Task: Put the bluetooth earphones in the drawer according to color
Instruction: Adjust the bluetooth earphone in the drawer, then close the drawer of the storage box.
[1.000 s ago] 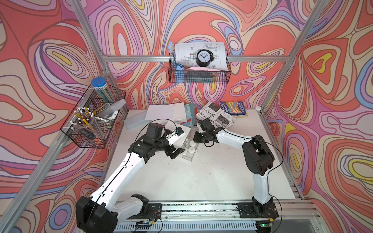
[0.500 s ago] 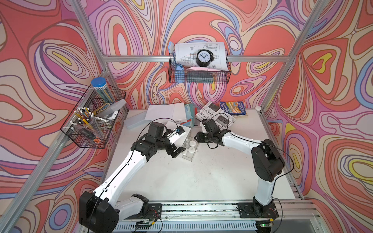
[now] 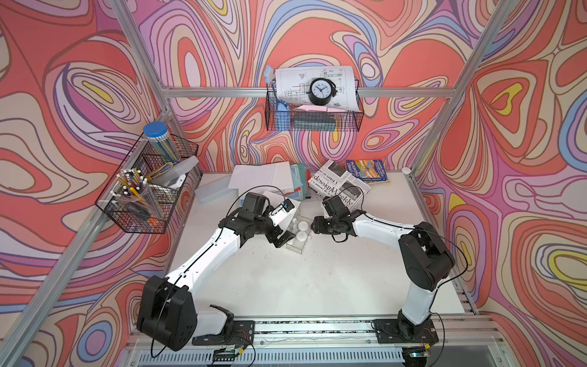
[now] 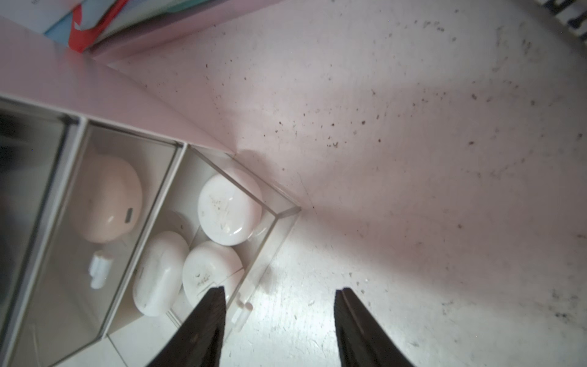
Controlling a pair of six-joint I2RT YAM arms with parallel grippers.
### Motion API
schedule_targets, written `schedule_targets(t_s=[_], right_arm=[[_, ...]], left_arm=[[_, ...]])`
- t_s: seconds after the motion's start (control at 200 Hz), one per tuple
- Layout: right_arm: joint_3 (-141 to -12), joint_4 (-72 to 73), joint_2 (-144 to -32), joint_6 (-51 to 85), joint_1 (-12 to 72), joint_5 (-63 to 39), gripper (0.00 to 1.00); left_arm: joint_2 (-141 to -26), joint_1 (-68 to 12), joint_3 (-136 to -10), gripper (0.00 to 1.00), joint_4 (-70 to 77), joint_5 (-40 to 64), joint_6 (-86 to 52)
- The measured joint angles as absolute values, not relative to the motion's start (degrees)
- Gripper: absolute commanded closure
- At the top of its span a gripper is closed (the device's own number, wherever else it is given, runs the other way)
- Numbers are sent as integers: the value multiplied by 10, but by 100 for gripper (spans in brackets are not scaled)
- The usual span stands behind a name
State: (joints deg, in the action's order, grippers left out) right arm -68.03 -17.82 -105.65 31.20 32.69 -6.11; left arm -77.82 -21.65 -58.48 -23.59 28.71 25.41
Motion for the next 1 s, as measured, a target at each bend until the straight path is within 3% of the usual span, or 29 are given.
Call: schedule_targets(t_s=[0.195, 0.996], right_arm=[[-658, -175, -1060, 332, 326, -76, 65], [-699, -121, -1134, 357, 324, -152, 62]], left_arm=[[-795, -216, -585, 2, -236, 290, 250], [-814, -216, -601, 2, -236, 289, 253]])
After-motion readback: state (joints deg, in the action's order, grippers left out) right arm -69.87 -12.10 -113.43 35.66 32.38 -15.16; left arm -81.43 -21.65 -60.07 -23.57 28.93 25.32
